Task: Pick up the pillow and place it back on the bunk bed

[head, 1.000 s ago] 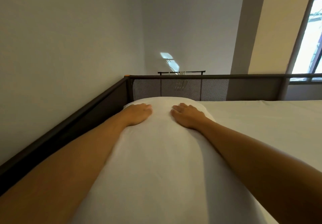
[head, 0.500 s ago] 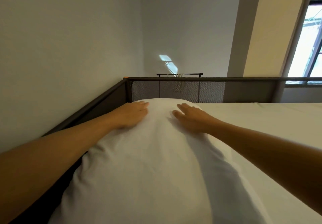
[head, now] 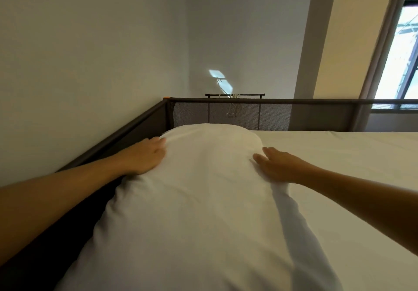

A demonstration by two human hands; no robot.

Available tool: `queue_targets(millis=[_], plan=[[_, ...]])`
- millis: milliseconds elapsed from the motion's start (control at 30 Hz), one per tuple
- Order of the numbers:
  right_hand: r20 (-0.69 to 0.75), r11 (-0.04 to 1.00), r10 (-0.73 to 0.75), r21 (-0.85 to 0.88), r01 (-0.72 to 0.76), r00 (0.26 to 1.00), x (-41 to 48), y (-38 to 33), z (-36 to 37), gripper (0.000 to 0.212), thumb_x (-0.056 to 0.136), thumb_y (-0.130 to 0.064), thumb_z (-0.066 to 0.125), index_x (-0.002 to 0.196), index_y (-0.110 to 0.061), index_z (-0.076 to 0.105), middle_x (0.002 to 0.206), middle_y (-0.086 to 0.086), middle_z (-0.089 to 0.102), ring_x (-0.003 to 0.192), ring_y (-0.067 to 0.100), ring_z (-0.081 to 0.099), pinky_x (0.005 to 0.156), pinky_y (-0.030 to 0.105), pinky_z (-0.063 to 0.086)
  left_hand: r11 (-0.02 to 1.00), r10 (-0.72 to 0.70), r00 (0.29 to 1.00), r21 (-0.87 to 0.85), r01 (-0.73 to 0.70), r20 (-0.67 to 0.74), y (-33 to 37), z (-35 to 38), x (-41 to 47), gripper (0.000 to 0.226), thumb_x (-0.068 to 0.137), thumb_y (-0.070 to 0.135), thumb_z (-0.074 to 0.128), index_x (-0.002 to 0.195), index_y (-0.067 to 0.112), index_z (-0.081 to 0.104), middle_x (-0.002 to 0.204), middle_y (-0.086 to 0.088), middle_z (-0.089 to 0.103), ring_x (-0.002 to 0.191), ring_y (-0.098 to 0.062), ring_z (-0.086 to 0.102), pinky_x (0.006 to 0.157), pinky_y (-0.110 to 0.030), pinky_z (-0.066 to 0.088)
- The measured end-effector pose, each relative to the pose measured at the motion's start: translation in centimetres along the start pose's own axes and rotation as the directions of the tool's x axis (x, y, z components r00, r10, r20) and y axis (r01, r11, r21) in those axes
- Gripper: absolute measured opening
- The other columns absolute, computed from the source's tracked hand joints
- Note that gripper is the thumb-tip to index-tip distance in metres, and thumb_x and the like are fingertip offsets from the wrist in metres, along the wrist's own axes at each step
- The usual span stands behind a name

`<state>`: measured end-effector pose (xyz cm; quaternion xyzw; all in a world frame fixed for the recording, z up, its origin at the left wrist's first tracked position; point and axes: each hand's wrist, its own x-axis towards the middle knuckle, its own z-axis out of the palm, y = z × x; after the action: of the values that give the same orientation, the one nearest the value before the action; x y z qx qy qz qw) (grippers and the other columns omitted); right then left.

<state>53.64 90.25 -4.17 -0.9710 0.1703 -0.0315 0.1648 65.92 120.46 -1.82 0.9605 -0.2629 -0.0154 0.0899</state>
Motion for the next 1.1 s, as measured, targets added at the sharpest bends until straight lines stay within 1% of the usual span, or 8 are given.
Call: queue_targets(millis=[267, 400, 533, 600, 800, 900, 1000, 1100], plan=[[0.026, 0.936, -0.347, -0.042, 0.348, 0.937, -6.2, -4.9, 1.9, 0.068, 0.093, -0.059, 0.019, 0.150, -0.022, 0.015, 0.161, 0.001, 0.013, 0.147, 0.022, 0.011, 0.117, 0.042, 0.012, 0.951, 0.306, 0.952, 0.036, -0.307, 0.021, 5.9, 3.5, -3.8, 0.059, 0.097, 0.050, 0.020, 0.151, 0.034, 0.003, 0.161, 0.013, 0.001, 0.148, -0.007, -0.002, 0.118, -0.034, 0.000], [0.108, 0.967, -0.240, -0.055, 0.247, 0.965, -5.8, -2.0, 2.6, 0.074, 0.090, -0.065, 0.016, 0.151, -0.024, 0.013, 0.162, -0.001, 0.012, 0.148, 0.017, 0.010, 0.118, 0.040, 0.009, 0.974, 0.220, 0.975, 0.046, -0.221, 0.034, 3.0, 3.7, -3.9, 0.059, 0.096, 0.051, 0.020, 0.151, 0.035, 0.003, 0.162, 0.010, -0.001, 0.148, -0.009, -0.002, 0.118, -0.035, -0.001], [0.214, 0.997, -0.058, -0.034, 0.066, 0.975, -5.7, 2.0, 0.0, 0.062, 0.094, -0.057, 0.017, 0.130, -0.013, 0.042, 0.144, 0.013, 0.044, 0.127, 0.029, 0.045, 0.106, 0.037, 0.032, 1.000, -0.025, 0.997, 0.016, 0.023, 0.079, -1.5, 1.8, -3.6, 0.064, 0.095, 0.054, 0.022, 0.152, 0.030, 0.007, 0.163, 0.002, 0.004, 0.149, -0.021, 0.006, 0.119, -0.039, 0.008], [0.190, 0.998, -0.012, -0.058, 0.024, 0.982, -6.1, 3.0, -1.0, 0.069, 0.092, -0.061, 0.017, 0.135, -0.012, 0.040, 0.145, 0.014, 0.043, 0.125, 0.029, 0.047, 0.104, 0.038, 0.034, 0.998, -0.059, 0.998, 0.037, 0.057, 0.032, -1.7, 0.9, -3.6, 0.065, 0.095, 0.053, 0.022, 0.152, 0.027, 0.007, 0.163, -0.001, 0.005, 0.149, -0.029, 0.007, 0.119, -0.043, 0.011], [0.075, 0.958, -0.272, -0.066, 0.277, 0.959, -9.5, -1.7, -0.4, 0.085, 0.081, -0.075, 0.020, 0.151, -0.032, -0.002, 0.162, -0.003, -0.006, 0.149, 0.025, 0.001, 0.118, 0.047, 0.009, 0.958, 0.271, 0.963, 0.100, -0.268, -0.009, 6.0, 1.4, -6.3, 0.090, 0.073, 0.082, 0.006, 0.150, 0.037, -0.001, 0.160, 0.015, -0.005, 0.148, -0.009, -0.006, 0.119, -0.032, 0.000], [0.134, 0.916, -0.380, -0.083, 0.393, 0.915, -10.7, -3.1, 0.8, 0.088, 0.078, -0.078, 0.021, 0.150, -0.036, -0.006, 0.161, -0.008, -0.012, 0.148, 0.019, -0.008, 0.118, 0.043, 0.005, 0.922, 0.373, 0.926, 0.088, -0.378, 0.066, 7.5, 3.2, -8.1, 0.068, 0.086, 0.070, 0.017, 0.146, 0.048, -0.007, 0.158, 0.021, -0.012, 0.145, -0.002, -0.012, 0.119, -0.034, 0.002], [0.285, 0.945, -0.292, -0.064, 0.322, 0.913, -11.0, -1.1, 0.5, 0.092, 0.076, -0.080, 0.025, 0.150, -0.036, -0.008, 0.161, -0.008, -0.013, 0.148, 0.015, -0.008, 0.117, 0.038, 0.002, 0.953, 0.272, 0.947, 0.087, -0.289, 0.170, 4.8, 2.6, -8.0, 0.077, 0.078, 0.078, 0.011, 0.146, 0.047, -0.007, 0.159, 0.019, -0.011, 0.146, -0.002, -0.010, 0.118, -0.029, -0.001], [0.427, 0.971, -0.114, -0.142, 0.191, 0.897, -11.6, 1.6, -1.7, 0.109, 0.063, -0.087, 0.025, 0.152, -0.031, -0.002, 0.162, -0.005, 0.002, 0.148, 0.018, 0.012, 0.117, 0.036, 0.011, 0.995, 0.006, 0.972, 0.097, -0.029, 0.234, 0.5, 0.3, -7.9, 0.094, 0.069, 0.083, 0.013, 0.150, 0.037, 0.003, 0.162, 0.010, 0.002, 0.149, -0.012, 0.006, 0.118, -0.031, 0.006]])
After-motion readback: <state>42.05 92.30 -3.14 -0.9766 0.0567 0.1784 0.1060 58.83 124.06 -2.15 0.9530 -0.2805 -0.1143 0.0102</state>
